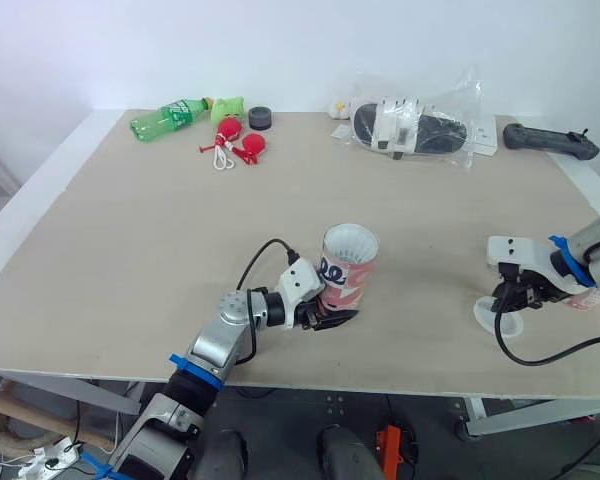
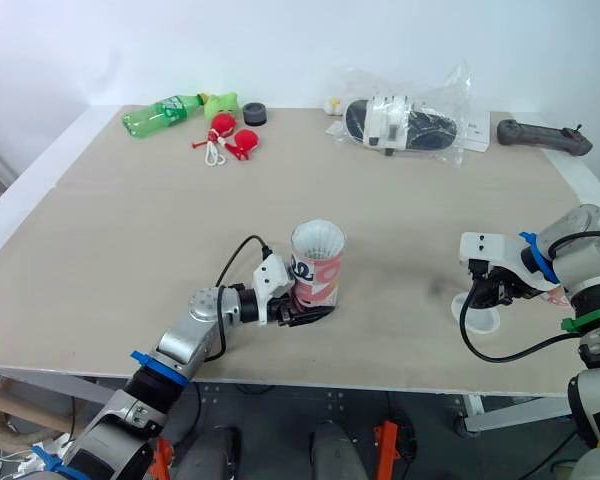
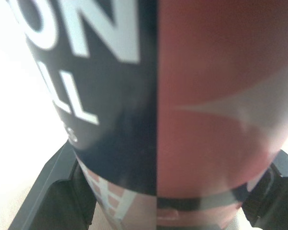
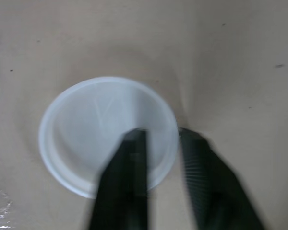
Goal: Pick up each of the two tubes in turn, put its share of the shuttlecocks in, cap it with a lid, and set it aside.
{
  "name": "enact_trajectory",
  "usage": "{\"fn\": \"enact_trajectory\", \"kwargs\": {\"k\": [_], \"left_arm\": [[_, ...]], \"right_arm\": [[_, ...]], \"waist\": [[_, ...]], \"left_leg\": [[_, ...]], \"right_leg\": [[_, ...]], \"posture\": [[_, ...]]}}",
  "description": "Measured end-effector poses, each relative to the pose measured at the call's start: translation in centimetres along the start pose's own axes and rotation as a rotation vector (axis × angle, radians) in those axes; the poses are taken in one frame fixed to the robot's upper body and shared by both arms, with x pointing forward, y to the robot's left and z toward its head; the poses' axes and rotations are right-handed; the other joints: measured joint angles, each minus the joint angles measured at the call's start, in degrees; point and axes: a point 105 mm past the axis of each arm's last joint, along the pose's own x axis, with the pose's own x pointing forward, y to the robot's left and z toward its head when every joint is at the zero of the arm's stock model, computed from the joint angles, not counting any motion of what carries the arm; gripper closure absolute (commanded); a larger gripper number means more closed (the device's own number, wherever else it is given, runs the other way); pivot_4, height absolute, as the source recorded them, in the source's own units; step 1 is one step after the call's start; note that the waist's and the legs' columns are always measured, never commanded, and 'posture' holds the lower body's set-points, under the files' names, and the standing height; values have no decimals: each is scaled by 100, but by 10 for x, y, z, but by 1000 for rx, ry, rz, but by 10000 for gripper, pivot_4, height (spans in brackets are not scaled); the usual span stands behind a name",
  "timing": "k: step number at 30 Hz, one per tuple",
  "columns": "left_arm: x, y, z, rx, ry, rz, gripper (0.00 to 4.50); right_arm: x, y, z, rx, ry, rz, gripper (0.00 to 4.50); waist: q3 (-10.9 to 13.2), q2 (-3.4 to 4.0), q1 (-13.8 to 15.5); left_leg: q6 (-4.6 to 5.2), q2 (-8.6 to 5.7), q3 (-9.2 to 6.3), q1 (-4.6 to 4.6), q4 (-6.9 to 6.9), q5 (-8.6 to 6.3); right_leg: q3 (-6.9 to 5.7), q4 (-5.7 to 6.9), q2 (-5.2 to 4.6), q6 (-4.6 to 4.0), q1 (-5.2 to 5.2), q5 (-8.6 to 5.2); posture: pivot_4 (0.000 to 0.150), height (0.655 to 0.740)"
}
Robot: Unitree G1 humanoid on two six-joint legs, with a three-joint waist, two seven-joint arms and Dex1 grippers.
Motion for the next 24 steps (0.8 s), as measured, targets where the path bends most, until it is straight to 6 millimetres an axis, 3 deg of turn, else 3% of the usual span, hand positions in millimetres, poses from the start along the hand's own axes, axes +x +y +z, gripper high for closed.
{"fn": "enact_trajectory", "kwargs": {"k": [8,12,14,16,19,24], "left_arm": [[-2,2,-1,1,5,8,14107],[-4,4,-1,-1,12,10,14107],[-4,5,0,3,14,10,14107],[-3,5,1,6,17,4,14107],[-2,5,2,8,17,-4,14107],[-1,5,3,15,17,-21,14107]], "right_arm": [[-2,1,7,-5,-60,19,44450],[-22,-4,47,-77,-209,-16,44450],[-46,-6,78,-105,-334,-43,44450],[-82,-1,121,-169,-503,-61,44450],[-114,13,161,-235,-657,-36,44450],[-121,29,199,-298,-742,42,44450]], "waist": [[-2,-3,-13],[-2,24,-97],[1,31,-128],[2,32,-136],[4,26,-124],[4,26,-105]], "left_leg": [[-1,1,-1,-1,-3,0],[0,-3,0,-1,-5,0],[-1,-4,0,-1,-7,0],[0,-3,-5,-1,-17,0],[-1,-2,-8,-7,-21,-1],[-2,-3,-7,-32,-27,-2]], "right_leg": [[1,0,0,23,-1,11],[8,0,-1,24,-3,12],[11,0,0,24,-7,12],[7,1,1,21,-9,10],[3,0,1,21,-13,2],[3,0,0,22,-47,2]], "posture": [[1500,7400],[1500,7400],[1500,7400],[1500,7400],[1500,7400],[1500,7400]]}}
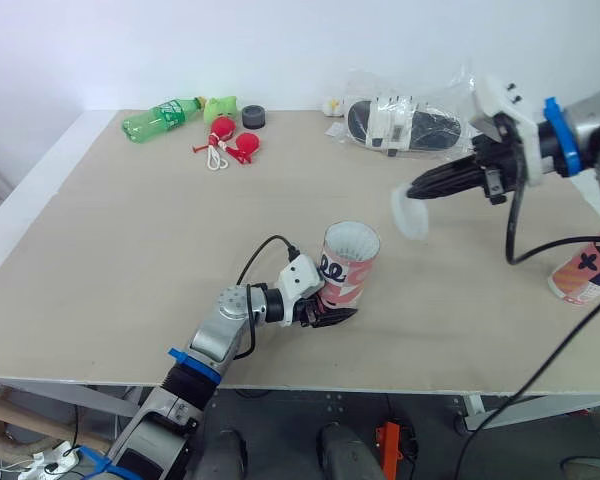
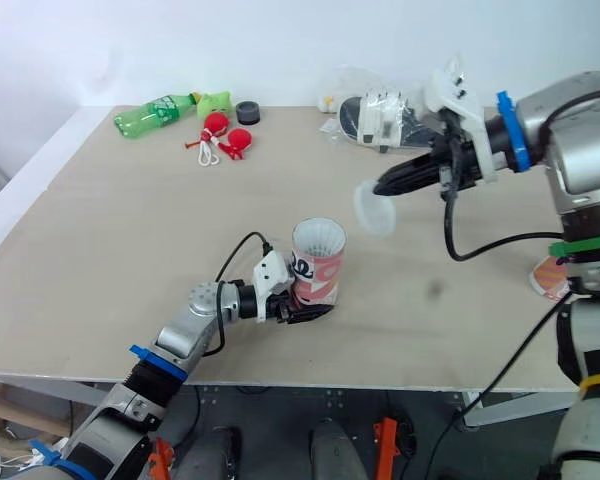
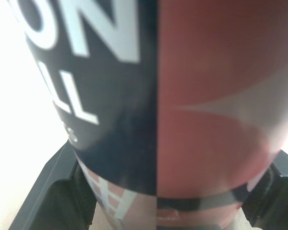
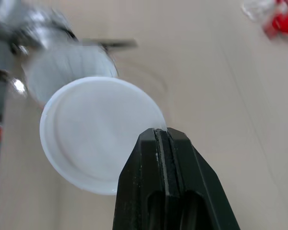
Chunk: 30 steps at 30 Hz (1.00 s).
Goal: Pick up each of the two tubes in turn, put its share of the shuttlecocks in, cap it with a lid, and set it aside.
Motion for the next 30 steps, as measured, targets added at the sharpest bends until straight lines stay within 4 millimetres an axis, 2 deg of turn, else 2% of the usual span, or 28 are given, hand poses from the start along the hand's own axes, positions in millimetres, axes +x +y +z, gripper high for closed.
{"fn": "enact_trajectory", "kwargs": {"k": [4,14,22,30], "left_arm": [[1,0,0,1,-4,-3,14107],[2,0,1,3,-8,4,14107],[3,0,1,-1,-12,7,14107],[3,0,1,-1,-12,10,14107]], "right_arm": [[8,2,22,-18,-32,32,44450],[25,15,31,6,-46,119,44450],[34,19,31,-24,-24,147,44450],[42,20,19,-30,28,161,44450]], "waist": [[0,0,7],[0,1,8],[0,1,8],[0,1,8]], "left_leg": [[0,1,0,-8,-8,0],[0,2,0,-13,-8,0],[0,2,-1,-19,-7,0],[0,2,-1,-20,-7,0]], "right_leg": [[-2,1,0,-1,-10,-1],[-2,1,1,-2,-18,-1],[-2,1,2,-1,-22,0],[-3,1,2,-1,-24,0]], "posture": [[1500,7400],[1500,7400],[1500,7400],[1500,7400]]}}
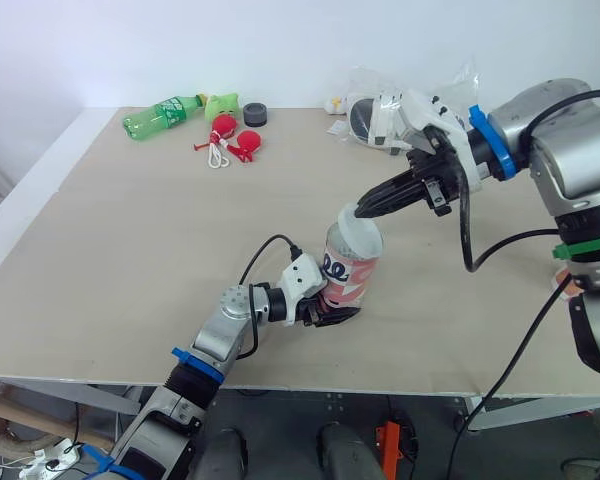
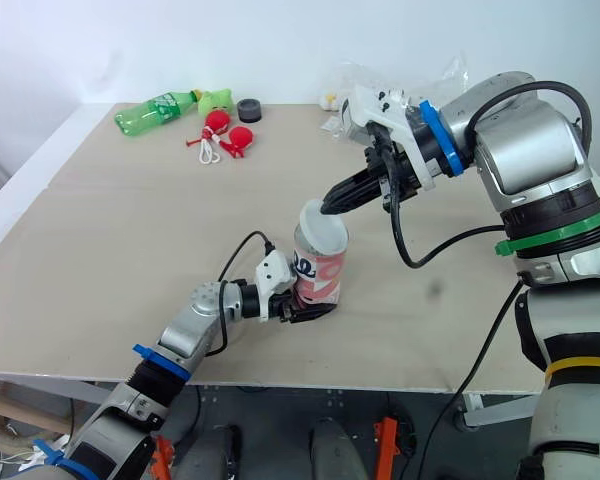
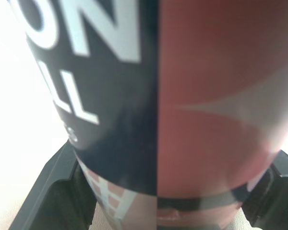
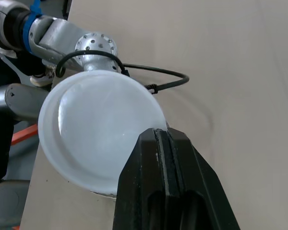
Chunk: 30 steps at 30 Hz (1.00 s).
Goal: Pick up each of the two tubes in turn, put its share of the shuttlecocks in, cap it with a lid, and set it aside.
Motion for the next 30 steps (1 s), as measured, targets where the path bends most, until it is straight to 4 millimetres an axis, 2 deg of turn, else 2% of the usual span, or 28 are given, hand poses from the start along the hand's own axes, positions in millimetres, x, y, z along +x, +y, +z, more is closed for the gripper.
{"fn": "enact_trajectory", "kwargs": {"k": [30], "left_arm": [[2,0,1,-5,-5,2,14107]], "right_arm": [[-2,-5,-6,-69,79,-33,44450]], "waist": [[0,0,0]], "left_leg": [[0,-1,0,-2,0,0]], "right_leg": [[0,0,-1,0,-1,0]], "posture": [[1500,7400]]}}
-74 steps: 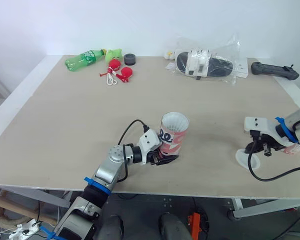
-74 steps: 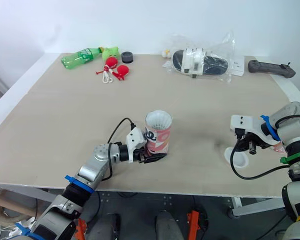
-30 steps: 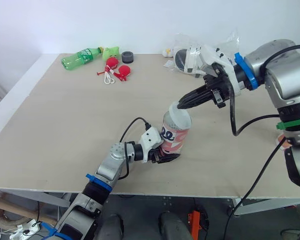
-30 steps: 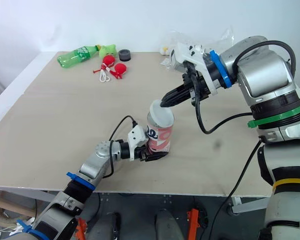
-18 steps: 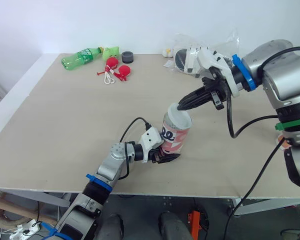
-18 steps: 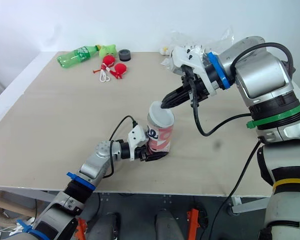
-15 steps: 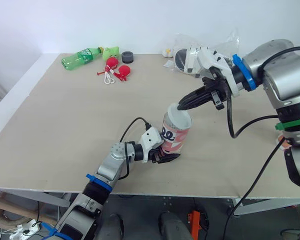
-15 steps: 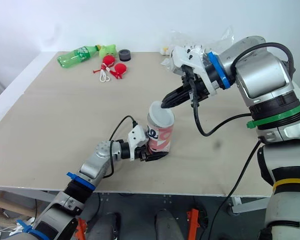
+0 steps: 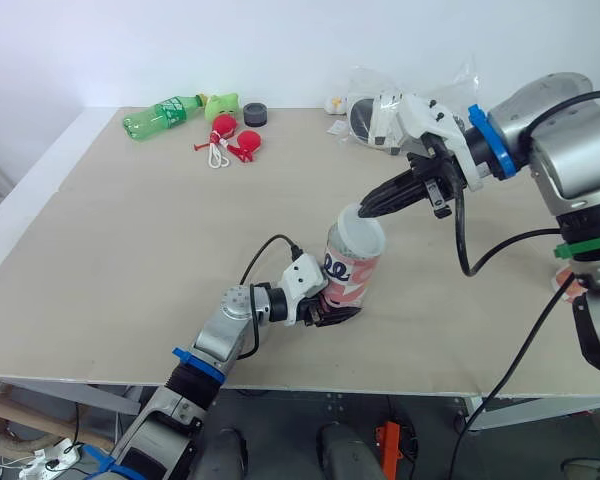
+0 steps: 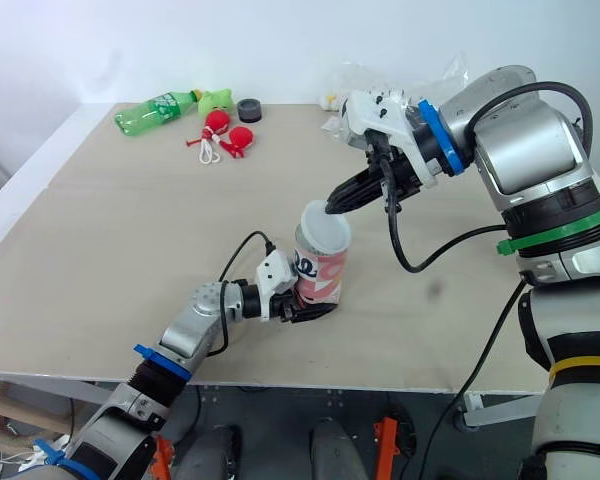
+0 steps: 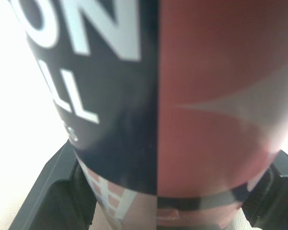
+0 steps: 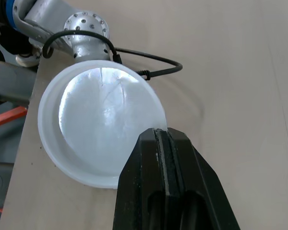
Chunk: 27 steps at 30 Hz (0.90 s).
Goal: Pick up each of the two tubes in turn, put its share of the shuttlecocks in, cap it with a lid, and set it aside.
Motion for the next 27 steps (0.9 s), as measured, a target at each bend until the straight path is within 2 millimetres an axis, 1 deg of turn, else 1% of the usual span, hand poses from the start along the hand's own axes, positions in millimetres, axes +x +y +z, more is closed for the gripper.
{"fn": "enact_trajectory", "kwargs": {"k": [7,26,27], "left_arm": [[1,0,0,-1,0,-1,14107],[1,0,0,2,2,-3,14107],[1,0,0,2,2,-2,14107]], "right_arm": [[5,1,-9,-6,13,10,44450],[6,4,-9,-65,29,17,44450],[6,3,-9,-67,30,16,41570]], "waist": [[0,0,0],[0,0,0],[0,0,0]], "left_leg": [[0,0,0,0,0,0],[0,0,0,1,0,0],[0,0,0,1,0,0]], "right_leg": [[0,0,0,0,0,0],[0,0,0,0,0,0],[0,0,0,0,1,0]], "posture": [[1500,7400],[1500,7400],[1500,7400]]}}
